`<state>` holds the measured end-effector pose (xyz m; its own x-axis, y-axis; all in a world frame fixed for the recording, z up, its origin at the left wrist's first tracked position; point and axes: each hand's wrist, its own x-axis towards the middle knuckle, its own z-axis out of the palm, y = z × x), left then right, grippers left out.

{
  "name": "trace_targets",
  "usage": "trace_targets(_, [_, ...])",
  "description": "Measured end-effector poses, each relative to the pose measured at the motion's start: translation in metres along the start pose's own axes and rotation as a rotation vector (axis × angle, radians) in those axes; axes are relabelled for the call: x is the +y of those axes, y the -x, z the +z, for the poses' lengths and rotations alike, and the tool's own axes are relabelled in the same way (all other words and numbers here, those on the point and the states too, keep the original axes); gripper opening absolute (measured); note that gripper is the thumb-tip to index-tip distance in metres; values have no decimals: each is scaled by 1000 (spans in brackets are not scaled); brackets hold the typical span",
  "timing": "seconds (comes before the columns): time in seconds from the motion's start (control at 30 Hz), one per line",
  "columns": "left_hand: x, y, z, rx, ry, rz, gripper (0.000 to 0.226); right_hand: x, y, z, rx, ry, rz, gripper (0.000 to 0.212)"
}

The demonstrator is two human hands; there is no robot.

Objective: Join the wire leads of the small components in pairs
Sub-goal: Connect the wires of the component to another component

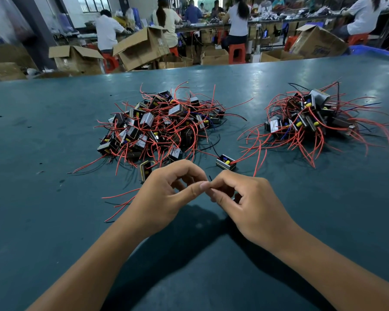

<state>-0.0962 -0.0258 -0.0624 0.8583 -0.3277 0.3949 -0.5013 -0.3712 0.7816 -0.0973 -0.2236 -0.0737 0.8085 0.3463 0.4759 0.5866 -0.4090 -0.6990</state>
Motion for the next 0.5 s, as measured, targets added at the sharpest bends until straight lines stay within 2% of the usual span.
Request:
trace_targets(0.13, [0,1,1,6,-23,20,6,1,0,0,-6,-17,1,10])
trace_targets(0.33, [1,-1,0,38,-347,207,5,1,3,1,-23,-6,7,8])
trace_targets(0.5, [0,2,-3,52,-457,253,7,1,3,2,-11,5,6,8])
